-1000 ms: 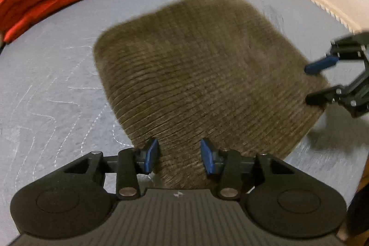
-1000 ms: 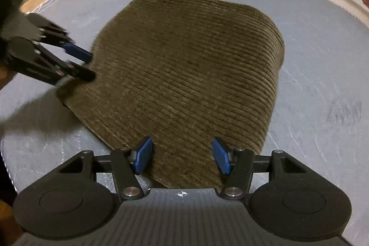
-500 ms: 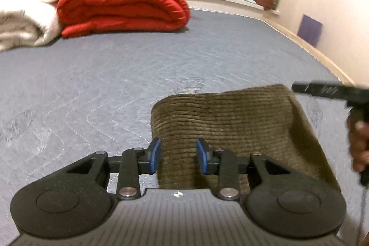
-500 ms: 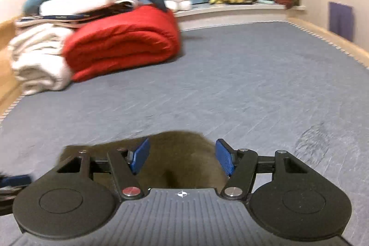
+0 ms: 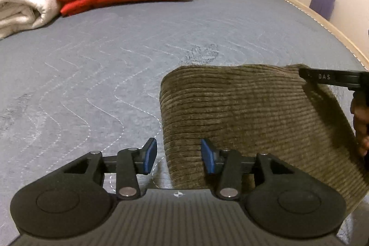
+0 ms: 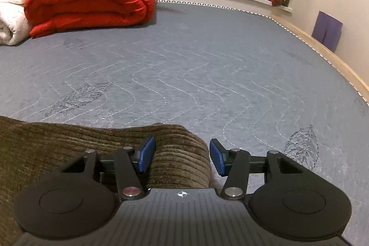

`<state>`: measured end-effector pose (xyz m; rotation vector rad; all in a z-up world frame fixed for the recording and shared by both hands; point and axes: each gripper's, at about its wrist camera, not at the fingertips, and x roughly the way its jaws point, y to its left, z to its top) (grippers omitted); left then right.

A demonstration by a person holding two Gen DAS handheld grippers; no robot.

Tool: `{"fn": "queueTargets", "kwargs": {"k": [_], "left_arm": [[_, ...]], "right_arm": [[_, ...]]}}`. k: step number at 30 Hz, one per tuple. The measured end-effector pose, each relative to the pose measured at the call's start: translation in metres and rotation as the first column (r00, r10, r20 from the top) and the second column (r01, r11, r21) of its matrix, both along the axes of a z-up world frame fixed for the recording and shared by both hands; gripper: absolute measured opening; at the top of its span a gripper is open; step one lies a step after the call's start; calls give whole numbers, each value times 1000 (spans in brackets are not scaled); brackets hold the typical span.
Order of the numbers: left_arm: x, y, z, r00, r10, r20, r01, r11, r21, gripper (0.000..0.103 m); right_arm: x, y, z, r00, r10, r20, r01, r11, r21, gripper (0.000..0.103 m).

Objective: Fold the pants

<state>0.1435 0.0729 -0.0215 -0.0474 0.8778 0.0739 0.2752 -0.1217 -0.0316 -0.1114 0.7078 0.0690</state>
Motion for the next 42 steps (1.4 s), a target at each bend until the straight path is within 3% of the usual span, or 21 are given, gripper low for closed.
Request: {"fn": "queueTargets", "kwargs": {"k": [2,3,4,6,9,11,14,17,19,21,23,27,29,34,36,37,39,42], "left_arm": [[-4,-5,13,1000,-13,22,13,1000,21,50],[-7,-7,18,999,-32,43,31,999,32,59],[-11,-9,21,997,-48,56,46,998,48,68],[-14,-12,22,996,-83,45,80,994,77,70],[-11,-13,2,992,-115,-54,120,989,89,72],[-14,-14,2,993,-110,-46,115,987,116,79],[-20,-22,11,995,-93,-39,99,980,174,81],[-35,-37,20,996,-89,25,78,952,296,86],[-50,-44,35,992,-80,102,41,941,335,93],[-67,-43,56,977,-35,212,-36,947,321,96],[-81,-34,76,959,34,280,-110,959,260,96],[-106,-20,107,951,174,256,-200,977,78,103],[-118,-23,112,954,204,218,-216,976,34,103],[-149,-46,90,970,179,167,-181,983,-2,103],[-151,-55,73,987,154,54,-154,988,-8,103],[-150,-58,67,990,141,26,-140,990,-28,103],[-150,-66,61,995,99,21,-98,994,-39,103],[-144,-77,56,998,60,30,-61,998,26,103]], "right_arm": [[-8,-6,9,1000,-13,11,13,1000,17,56],[-13,-8,15,1000,-14,22,13,1000,21,62],[-22,-12,19,999,-16,34,16,1000,15,73],[-35,-19,29,998,-2,56,2,1000,8,87],[-50,-30,33,998,61,12,-61,998,16,88],[-55,-33,17,990,96,-105,-100,994,-34,88],[-71,-38,11,978,129,-167,-142,987,-72,90],[-96,-38,42,987,126,-99,-138,983,-122,90],[-120,-39,74,992,125,-19,-126,989,-82,90],[-142,-41,102,992,119,42,-119,993,-3,92],[-168,-42,129,989,103,109,-111,991,70,100],[-218,-48,162,979,61,192,-93,983,160,102],[-239,-53,166,978,57,202,-94,979,179,102],[-264,-54,149,976,107,192,-137,979,149,102],[-267,-53,130,979,102,179,-125,984,124,102],[-264,-54,116,984,86,155,-104,988,111,102],[-253,-55,95,1000,9,27,-10,998,69,102],[-247,-62,93,1000,9,-17,-6,989,148,102]]}}
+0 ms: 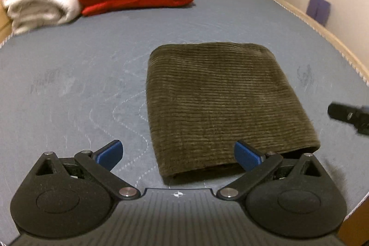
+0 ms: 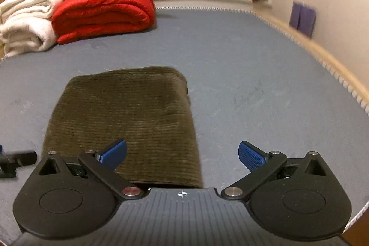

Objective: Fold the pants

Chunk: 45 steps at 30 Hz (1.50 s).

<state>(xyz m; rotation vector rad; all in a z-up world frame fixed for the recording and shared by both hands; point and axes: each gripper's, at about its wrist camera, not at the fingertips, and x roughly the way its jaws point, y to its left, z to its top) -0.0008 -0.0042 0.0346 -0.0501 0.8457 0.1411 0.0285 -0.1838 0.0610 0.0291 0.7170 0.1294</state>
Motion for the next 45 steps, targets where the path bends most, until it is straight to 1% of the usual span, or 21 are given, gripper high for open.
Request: {"fn": "queueTargets", "kwargs": {"k": [2,4,7,11,15,22,45], "left_arm": [[2,-2,-2,1000,-3,-3,3,1000,5,103],[7,0,-5,1000,10,-16,-10,1000,-4,103],[13,-2,-10,999,9,-34,-10,1000,-19,103],[26,-5,-14,999,-5,-50,5,1000,-9,103],[30,-7,-16,999,-4,-50,2,1000,-24,103],[33,-6,-18,999,16,-52,-17,999,-32,103],[27,-1,-15,998,16,-55,-19,999,-48,103]], "right_arm": [[0,-1,3,1000,23,3,-23,1000,17,102],[0,2,4,999,32,14,-32,999,-4,102],[8,7,2,999,39,-5,-39,999,-20,102],[12,16,5,997,82,-14,-82,996,23,102],[10,23,9,994,107,0,-107,994,17,102],[13,24,6,994,107,-22,-107,994,18,102],[14,28,-5,992,109,-58,-110,994,-15,102]]}}
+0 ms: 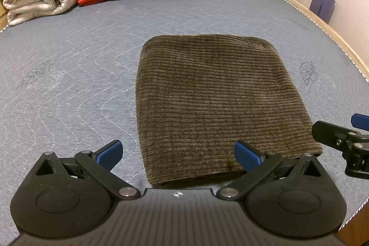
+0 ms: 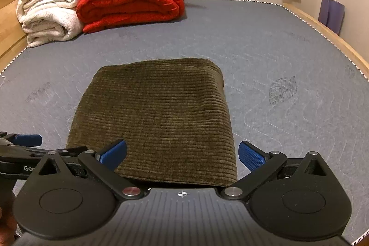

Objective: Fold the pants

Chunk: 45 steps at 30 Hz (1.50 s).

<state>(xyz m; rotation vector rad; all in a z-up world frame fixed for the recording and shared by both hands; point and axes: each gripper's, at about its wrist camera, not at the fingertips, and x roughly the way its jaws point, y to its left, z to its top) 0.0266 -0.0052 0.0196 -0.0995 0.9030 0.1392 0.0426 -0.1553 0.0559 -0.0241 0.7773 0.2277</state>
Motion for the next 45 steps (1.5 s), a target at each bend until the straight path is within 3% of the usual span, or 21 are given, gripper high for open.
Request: {"fn": "queueTargets", "kwargs": {"k": [45], "left_arm": [[0,-1,-3,999,-36,0,36,999,20,103]], "right_arm": [[-1,-3,-2,1000,29,-8,-29,999,-16,102]]}}
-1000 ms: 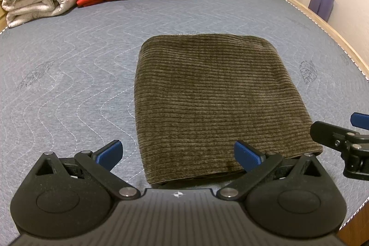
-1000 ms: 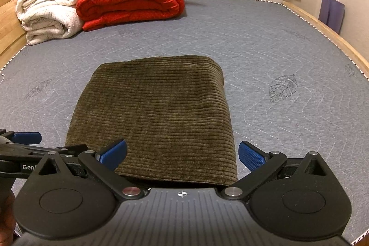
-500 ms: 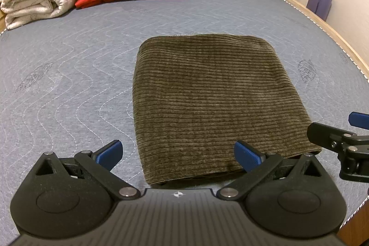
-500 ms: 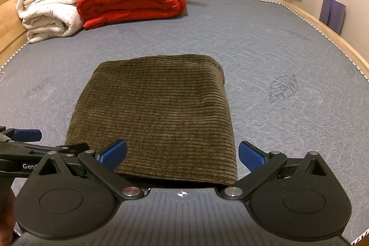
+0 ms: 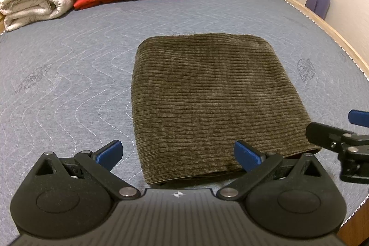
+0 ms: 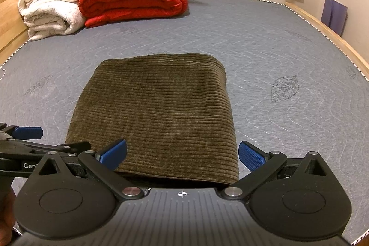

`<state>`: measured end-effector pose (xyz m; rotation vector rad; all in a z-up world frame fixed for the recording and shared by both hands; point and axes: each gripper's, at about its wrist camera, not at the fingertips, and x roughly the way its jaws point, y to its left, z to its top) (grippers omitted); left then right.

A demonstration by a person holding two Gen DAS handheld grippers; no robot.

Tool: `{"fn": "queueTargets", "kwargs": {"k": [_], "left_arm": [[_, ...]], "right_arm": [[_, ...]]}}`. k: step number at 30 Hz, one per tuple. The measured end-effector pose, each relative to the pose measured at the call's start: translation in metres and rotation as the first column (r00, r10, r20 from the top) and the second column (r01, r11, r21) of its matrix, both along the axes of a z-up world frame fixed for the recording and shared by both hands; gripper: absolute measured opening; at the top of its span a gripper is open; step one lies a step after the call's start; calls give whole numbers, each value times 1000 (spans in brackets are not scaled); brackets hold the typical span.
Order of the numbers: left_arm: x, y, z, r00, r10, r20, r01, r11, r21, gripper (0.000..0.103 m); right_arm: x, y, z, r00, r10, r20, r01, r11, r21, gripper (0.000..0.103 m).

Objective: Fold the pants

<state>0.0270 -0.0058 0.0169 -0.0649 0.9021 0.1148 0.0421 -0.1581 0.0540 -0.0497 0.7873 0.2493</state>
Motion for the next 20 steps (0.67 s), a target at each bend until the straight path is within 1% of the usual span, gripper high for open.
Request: {"fn": "queueTargets", "kwargs": {"k": [3,20], "left_arm": [[1,-1,-1,1000,-3,-7,3,1000,-4,103],[-2,2,3,1000,-22,8,22,1000,-13,103]], "right_arm": [[-2,0,1,1000,4,7,-4,1000,0,102],[-1,5,-2,1000,10,-3,-10,1000,-10,102]]}}
